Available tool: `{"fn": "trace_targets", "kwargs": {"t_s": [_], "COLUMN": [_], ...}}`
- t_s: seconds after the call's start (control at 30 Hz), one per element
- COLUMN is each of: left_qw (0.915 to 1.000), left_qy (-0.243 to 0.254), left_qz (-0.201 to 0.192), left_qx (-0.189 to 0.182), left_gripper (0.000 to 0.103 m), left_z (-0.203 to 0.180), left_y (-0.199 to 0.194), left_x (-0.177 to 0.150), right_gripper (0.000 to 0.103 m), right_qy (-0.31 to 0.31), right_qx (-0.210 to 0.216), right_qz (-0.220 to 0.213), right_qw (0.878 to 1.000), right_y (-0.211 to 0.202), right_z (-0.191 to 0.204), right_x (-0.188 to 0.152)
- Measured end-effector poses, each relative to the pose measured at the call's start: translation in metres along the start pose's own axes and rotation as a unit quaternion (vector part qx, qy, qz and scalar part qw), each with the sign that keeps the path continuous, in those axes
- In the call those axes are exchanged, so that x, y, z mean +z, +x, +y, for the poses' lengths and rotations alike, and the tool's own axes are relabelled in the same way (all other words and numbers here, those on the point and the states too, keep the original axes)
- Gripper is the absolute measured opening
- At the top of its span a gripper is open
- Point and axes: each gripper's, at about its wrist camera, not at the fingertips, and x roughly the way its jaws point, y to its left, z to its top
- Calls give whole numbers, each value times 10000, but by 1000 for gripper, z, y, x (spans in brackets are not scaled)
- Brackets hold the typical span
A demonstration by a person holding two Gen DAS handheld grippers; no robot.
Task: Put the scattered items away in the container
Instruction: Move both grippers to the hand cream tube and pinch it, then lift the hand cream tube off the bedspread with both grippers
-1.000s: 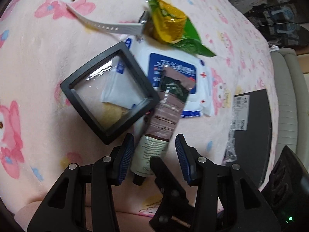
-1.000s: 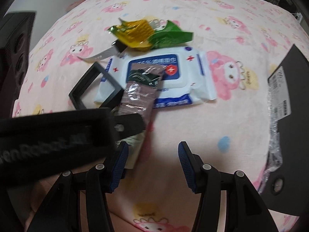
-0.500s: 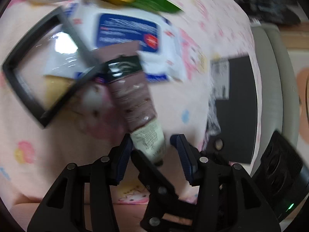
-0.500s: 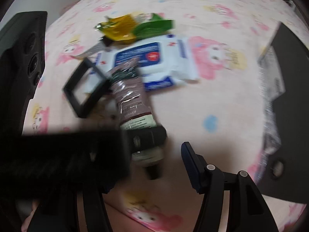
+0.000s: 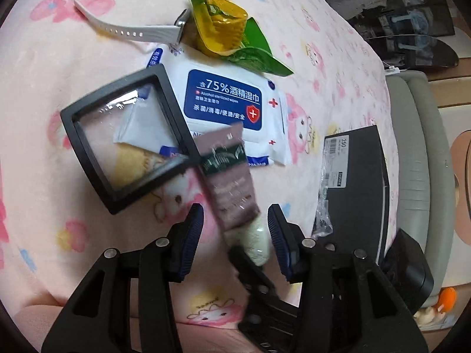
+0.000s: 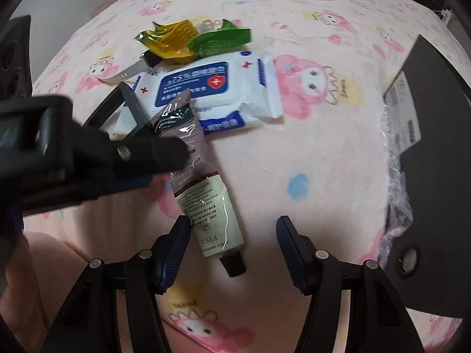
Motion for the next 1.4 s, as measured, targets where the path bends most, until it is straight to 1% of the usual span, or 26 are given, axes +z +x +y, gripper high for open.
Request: {"fn": "trace_targets", "kwargs": {"t_s": [0.1,0.2,0.27,0.3,0.33,0.43,0.5,0.6,0.73,0.8,0.83,0.87,0.9,0.93,1.03,1.07,1.13,1.2,1.27,1.4], "left_qw": [9996,9996,9997,9996,9993,9978,9972,9964,9955,9944,9940,9938,9938,9946,9977,9979,9980,9975,9967,9944], "left_qy": [228,242,164,143,137,143,114,100,257,332,332,333,342,319,178,143,26,-133,-162,4], "left_qz": [-19,-26,-75,-131,-205,-397,-348,-128,51,181,220,214,195,209,322,254,-21,-106,-35,191], "left_qx": [143,168,185,220,273,513,657,837,912,990,1021,1034,1041,968,572,587,635,691,798,1036], "left_gripper": [45,45,45,45,45,45,45,45,45,39,39,39,37,37,37,37,37,37,39,39], "left_z": [-9,-11,-10,-11,-12,-16,-16,-13,-15,-16,-15,-15,-15,-14,-10,-8,-5,-1,0,-7], "left_y": [2,7,7,7,8,9,17,30,36,37,37,34,29,26,19,16,9,11,18,34], "left_x": [1,-1,0,0,0,5,12,19,15,10,8,5,2,-1,-8,-9,-3,6,12,13], "right_gripper": [55,54,54,51,49,48,48,48,48,48,48,49,50,52,51,51,51,52,53,53], "right_qy": [78,175,267,298,328,389,417,528,704,788,825,862,858,816,744,725,695,711,773,816], "right_qx": [-189,-346,-339,-319,-298,-186,-165,-7,233,336,373,410,405,429,459,478,470,469,498,500], "right_qz": [-30,-29,-55,-68,-82,-152,-185,-163,-133,-138,-153,-168,-169,-188,-243,-246,-237,-180,-145,-192], "right_qw": [9998,9992,9991,9990,9990,9990,9988,9985,9972,9962,9958,9953,9953,9956,9959,9959,9962,9962,9957,9952], "right_y": [-7,-14,-20,-22,-24,-30,-30,-28,-20,-20,-22,-23,-25,-26,-31,-33,-33,-28,-30,-15], "right_z": [-13,-25,-33,-36,-39,-42,-44,-46,-51,-54,-56,-57,-58,-57,-58,-58,-58,-57,-58,-51], "right_x": [-7,-15,-21,-23,-25,-29,-29,-26,-18,-16,-16,-15,-13,-11,-5,-5,-5,-4,-11,-2]}}
